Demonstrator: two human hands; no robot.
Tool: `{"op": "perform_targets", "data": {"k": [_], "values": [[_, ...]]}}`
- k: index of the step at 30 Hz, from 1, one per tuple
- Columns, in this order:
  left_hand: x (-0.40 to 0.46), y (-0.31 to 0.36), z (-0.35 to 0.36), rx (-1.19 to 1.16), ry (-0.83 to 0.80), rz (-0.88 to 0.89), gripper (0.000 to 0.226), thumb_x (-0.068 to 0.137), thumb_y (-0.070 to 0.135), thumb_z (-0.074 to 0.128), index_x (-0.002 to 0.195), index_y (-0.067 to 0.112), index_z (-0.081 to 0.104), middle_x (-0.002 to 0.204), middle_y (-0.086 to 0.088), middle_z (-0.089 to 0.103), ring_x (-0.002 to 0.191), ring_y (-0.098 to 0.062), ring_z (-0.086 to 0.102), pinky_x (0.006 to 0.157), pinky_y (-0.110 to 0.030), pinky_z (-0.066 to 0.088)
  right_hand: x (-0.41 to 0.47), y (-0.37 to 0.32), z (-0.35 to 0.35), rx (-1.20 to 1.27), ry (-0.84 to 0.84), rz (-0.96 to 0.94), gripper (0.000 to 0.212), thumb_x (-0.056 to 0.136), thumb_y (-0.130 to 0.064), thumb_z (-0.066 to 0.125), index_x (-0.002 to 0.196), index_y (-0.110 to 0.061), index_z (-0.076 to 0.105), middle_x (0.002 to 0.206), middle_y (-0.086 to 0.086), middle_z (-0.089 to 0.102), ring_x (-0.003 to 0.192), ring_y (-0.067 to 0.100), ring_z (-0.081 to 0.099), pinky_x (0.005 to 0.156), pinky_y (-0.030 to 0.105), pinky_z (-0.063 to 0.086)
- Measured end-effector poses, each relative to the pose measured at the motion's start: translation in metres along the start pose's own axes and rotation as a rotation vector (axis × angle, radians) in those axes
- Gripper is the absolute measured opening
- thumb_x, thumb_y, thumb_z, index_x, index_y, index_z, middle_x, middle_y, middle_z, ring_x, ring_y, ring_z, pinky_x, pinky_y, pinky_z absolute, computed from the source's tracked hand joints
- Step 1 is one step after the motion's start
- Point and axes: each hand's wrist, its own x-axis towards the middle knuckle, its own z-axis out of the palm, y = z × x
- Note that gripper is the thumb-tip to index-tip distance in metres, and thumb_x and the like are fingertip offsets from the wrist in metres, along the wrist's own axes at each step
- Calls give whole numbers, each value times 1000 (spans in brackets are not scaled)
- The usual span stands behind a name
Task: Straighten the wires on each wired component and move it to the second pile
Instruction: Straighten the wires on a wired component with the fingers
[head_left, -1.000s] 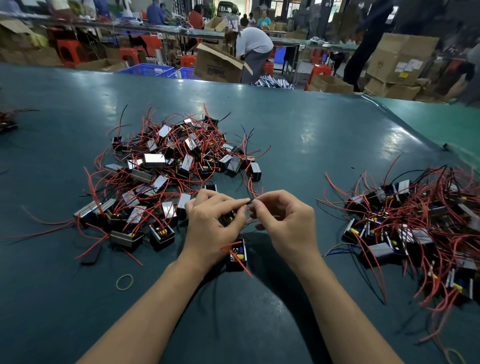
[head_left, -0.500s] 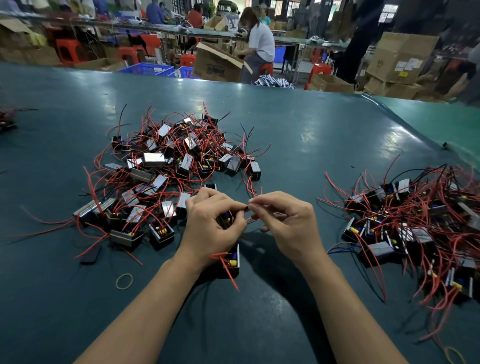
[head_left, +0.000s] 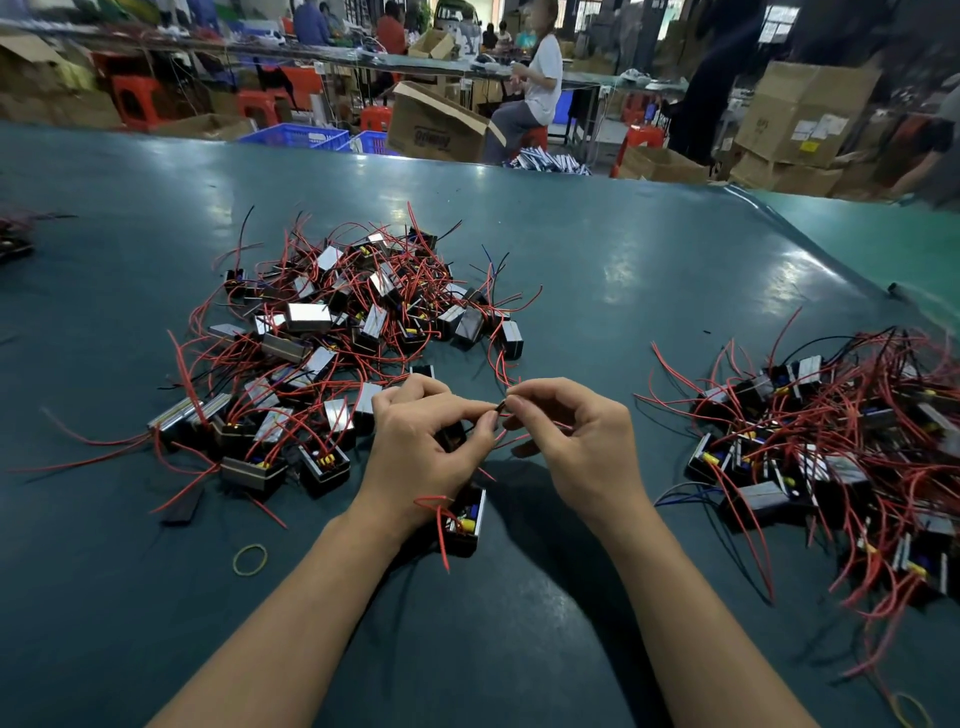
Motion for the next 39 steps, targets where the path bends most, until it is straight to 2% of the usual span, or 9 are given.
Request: {"op": "perform_targets", "data": {"k": [4, 7, 9, 13, 16, 19, 24, 33, 39], "values": [[0, 1, -1, 7, -7, 14, 11, 78, 24, 70, 85, 24, 78, 71, 31, 56, 82, -3, 50, 90, -47, 35, 0, 0, 0, -40, -1, 11, 13, 89, -3, 68, 86, -16, 70, 76, 0, 70, 70, 16, 70, 55, 29, 58], [-1, 1, -1, 9, 9, -5, 12, 79, 25, 70, 87, 24, 79, 73, 28, 56, 81, -3, 51, 92, -47, 35, -1, 0, -1, -144, -26, -18, 9, 92, -8, 65, 88, -16, 65, 76, 0, 68, 72, 18, 69, 59, 48, 57], [-1, 1, -1, 20, 0, -6, 13, 79, 26, 70, 88, 23, 79, 72, 25, 60, 82, -3, 52, 92, -47, 35, -2, -1, 0, -158, -26, -23, 10, 93, -9, 64, 88, -18, 63, 75, -3, 67, 73, 18, 68, 60, 53, 55], [0, 1, -2, 15, -1, -10, 14, 79, 26, 70, 88, 22, 79, 72, 21, 64, 83, -3, 52, 90, -49, 35, -2, -2, 2, -150, -9, -15, 12, 93, -9, 63, 87, -19, 61, 74, -8, 65, 72, 16, 68, 60, 52, 56], [1, 2, -2, 9, 26, -29, 12, 77, 24, 71, 86, 21, 79, 71, 23, 60, 83, -7, 55, 90, -53, 37, -2, 0, 3, -153, -11, -15, 9, 94, -10, 63, 89, -17, 62, 77, -5, 66, 73, 16, 69, 61, 51, 57], [1, 2, -3, 13, 37, -40, 11, 77, 24, 71, 84, 20, 79, 71, 25, 58, 83, -9, 55, 90, -53, 38, -2, 0, 3, -169, -25, -25, 14, 93, -10, 64, 89, -23, 61, 78, -6, 67, 75, 16, 70, 62, 49, 57], [2, 3, -1, -4, 74, -62, 10, 77, 21, 71, 82, 19, 79, 71, 25, 58, 81, -11, 54, 86, -56, 41, 1, 1, -3, -171, -38, -33, 19, 89, -6, 68, 87, -24, 64, 81, -1, 69, 76, 17, 70, 57, 41, 59], [1, 3, -2, -8, 54, -39, 13, 83, 23, 69, 89, 17, 78, 79, 12, 68, 84, -17, 55, 82, -57, 43, 0, 3, 0, -191, 24, -53, 16, 88, -10, 68, 85, -25, 64, 77, -5, 69, 75, 17, 70, 57, 46, 58], [1, 3, -2, 7, 51, -46, 13, 83, 24, 68, 88, 17, 78, 77, 15, 66, 84, -17, 55, 83, -57, 42, -1, 4, 3, -228, 54, -89, 15, 87, -10, 68, 84, -24, 63, 77, -7, 69, 72, 13, 70, 57, 35, 57]]}}
